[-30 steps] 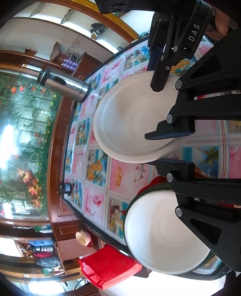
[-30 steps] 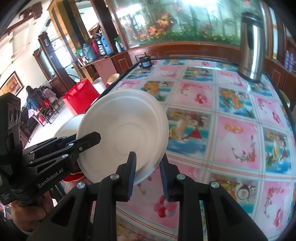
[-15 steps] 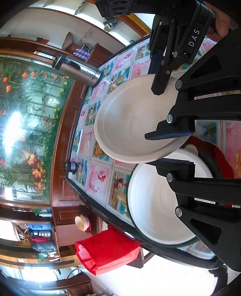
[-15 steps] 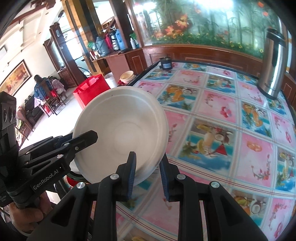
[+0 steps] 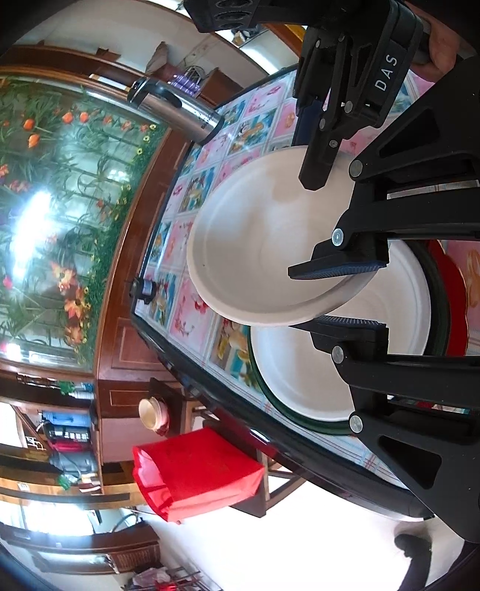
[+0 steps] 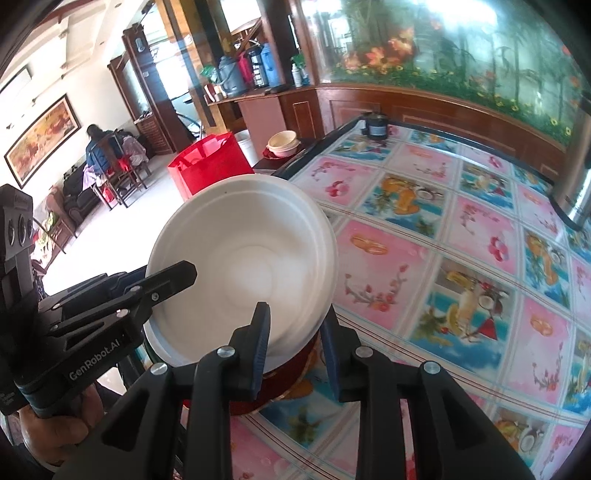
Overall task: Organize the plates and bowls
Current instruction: 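Lower the white plate onto the white bowl and open both grippers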
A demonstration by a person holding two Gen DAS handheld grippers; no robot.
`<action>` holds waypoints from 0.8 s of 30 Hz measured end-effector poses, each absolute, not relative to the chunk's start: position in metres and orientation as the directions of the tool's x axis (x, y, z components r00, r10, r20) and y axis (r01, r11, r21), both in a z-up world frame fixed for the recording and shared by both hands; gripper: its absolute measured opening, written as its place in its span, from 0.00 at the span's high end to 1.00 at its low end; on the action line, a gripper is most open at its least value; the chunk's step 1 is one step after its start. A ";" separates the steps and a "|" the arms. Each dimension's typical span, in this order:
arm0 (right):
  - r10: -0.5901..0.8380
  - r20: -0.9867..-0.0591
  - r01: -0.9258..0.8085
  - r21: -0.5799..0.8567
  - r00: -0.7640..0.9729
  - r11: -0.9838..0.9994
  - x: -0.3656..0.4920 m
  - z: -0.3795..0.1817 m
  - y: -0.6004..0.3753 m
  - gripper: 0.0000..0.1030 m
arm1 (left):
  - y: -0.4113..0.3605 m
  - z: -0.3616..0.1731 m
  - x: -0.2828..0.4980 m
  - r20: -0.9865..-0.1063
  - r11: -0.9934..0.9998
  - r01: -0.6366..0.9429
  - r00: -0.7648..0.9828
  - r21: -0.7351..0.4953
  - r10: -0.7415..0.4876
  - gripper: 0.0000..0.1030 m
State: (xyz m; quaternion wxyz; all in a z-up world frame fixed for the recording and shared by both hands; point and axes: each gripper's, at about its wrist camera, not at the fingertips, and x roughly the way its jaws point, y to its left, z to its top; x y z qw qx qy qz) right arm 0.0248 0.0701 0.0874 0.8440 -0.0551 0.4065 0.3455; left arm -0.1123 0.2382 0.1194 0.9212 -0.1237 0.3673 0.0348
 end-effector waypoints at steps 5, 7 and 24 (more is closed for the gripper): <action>0.533 -0.742 -0.643 0.181 0.407 0.744 0.023 0.081 0.083 0.69 | 0.248 0.112 -0.117 -0.693 0.963 -0.170 0.720 -0.210 -0.024 0.82; 0.530 -0.748 -0.648 0.179 0.399 0.740 0.021 0.078 0.087 0.69 | 0.251 0.111 -0.119 -0.695 0.962 -0.175 0.719 -0.208 -0.020 0.82; 0.517 -0.772 -0.664 0.170 0.369 0.728 0.014 0.069 0.101 0.65 | 0.262 0.087 -0.122 -0.729 0.957 -0.203 0.685 -0.209 -0.015 0.82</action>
